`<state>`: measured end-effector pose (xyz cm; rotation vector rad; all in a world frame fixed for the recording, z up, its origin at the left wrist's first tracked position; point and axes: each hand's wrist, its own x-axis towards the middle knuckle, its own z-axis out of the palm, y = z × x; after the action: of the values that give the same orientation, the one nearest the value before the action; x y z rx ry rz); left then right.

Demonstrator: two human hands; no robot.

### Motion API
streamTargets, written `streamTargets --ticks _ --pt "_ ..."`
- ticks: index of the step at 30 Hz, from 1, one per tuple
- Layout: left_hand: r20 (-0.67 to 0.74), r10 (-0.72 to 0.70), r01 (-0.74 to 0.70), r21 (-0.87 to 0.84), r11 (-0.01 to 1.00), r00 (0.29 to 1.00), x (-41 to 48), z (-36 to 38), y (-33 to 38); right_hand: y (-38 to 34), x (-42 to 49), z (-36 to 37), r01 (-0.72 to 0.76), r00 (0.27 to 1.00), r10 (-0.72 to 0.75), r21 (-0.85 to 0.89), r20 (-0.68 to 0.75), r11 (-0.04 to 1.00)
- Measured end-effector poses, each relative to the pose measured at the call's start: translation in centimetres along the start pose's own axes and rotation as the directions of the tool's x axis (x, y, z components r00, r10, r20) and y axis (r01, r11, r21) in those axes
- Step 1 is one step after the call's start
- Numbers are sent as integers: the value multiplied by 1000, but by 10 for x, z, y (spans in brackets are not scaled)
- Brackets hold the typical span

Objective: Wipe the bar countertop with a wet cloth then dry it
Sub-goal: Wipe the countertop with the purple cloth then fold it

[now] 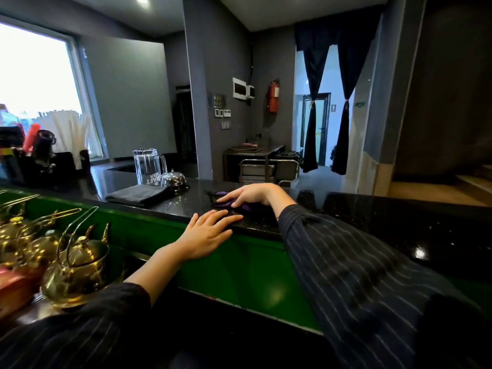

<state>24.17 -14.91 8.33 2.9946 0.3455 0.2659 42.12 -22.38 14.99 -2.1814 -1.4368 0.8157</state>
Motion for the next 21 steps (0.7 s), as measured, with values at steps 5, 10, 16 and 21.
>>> streamTargets --ticks 5,10,16,21 --pt "64 101 -98 -53 994 993 -2 -15 -8 23 -54 -4 -97 987 108 93 -120 991" --pt "7 257 -257 -33 966 966 -18 -31 -35 36 -72 9 -314 868 293 15 -401 949" --pt "-32 126 -120 151 981 992 -37 -28 -94 98 43 -5 -589 733 447 -149 -513 795" --pt "-19 146 -143 107 984 989 -34 -27 -96 -12 85 50 -468 803 350 -146 -482 872"
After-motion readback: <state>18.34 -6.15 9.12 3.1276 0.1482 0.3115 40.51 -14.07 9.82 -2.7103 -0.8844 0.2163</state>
